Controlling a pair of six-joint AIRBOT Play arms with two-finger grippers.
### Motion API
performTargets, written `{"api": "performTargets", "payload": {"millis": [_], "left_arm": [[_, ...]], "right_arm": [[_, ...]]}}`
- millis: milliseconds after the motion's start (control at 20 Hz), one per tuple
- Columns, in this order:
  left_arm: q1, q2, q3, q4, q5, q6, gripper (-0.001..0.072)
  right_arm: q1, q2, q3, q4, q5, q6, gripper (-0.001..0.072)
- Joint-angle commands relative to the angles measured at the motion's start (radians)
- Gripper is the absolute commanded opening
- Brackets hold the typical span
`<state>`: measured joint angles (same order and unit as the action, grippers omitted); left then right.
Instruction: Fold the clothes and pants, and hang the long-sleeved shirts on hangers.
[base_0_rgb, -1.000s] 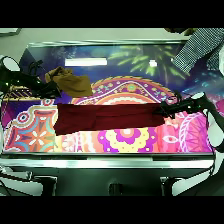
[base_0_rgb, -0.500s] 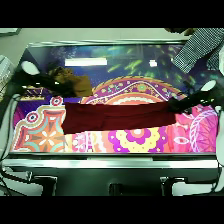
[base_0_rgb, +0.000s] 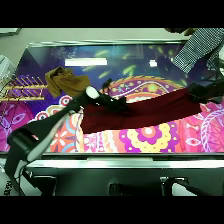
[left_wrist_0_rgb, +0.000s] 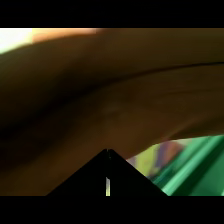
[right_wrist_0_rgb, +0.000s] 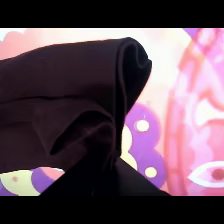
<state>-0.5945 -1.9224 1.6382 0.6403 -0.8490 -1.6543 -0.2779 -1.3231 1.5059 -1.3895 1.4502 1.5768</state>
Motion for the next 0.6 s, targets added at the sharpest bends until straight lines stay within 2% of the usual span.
{"api": "performTargets", "payload": {"millis": [0,150,250,550], "left_arm": [[-0.150,-0.071,-0.001,-0.162,0.225,-0.040,0.0018],[-0.224,-0.108,0.009,-0.190,0.302,-0.087,0.0018],[-0.253,-0.135,0.035,-0.196,0.304,-0.087,0.0018],[-0.299,-0.203,0.101,-0.196,0.301,-0.186,0.0017]], "right_arm": [[0.001,0.065,0.016,-0.041,0.050,0.027,0.0027],[0.001,0.098,0.016,-0.045,0.066,0.029,0.0027],[0.001,0.111,0.016,-0.044,0.091,0.037,0.0027],[0.001,0.144,0.016,-0.043,0.122,0.041,0.0027]]}}
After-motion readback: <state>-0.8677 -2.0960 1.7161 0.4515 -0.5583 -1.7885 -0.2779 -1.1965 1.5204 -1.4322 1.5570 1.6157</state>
